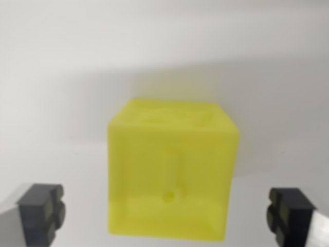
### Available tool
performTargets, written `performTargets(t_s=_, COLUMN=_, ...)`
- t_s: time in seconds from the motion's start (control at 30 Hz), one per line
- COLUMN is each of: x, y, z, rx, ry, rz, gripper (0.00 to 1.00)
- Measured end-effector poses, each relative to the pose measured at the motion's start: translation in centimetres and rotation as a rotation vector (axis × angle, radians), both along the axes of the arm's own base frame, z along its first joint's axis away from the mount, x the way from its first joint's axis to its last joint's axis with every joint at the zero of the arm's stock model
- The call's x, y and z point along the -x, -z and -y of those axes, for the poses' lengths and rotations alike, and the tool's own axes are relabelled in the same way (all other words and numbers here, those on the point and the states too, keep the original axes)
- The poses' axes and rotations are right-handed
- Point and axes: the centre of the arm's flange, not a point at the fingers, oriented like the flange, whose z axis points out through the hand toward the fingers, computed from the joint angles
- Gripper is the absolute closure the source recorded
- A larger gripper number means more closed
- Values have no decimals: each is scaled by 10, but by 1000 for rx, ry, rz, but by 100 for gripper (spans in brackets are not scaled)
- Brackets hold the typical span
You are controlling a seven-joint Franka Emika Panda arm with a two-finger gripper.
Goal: Pick yellow cube
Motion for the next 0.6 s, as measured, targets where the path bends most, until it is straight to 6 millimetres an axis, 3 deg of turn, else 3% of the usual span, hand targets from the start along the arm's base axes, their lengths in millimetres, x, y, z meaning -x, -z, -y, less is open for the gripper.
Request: performTargets(t_s=0.6, x=0, y=42, z=1, rx=-1, ry=3, rz=-2, gripper=0)
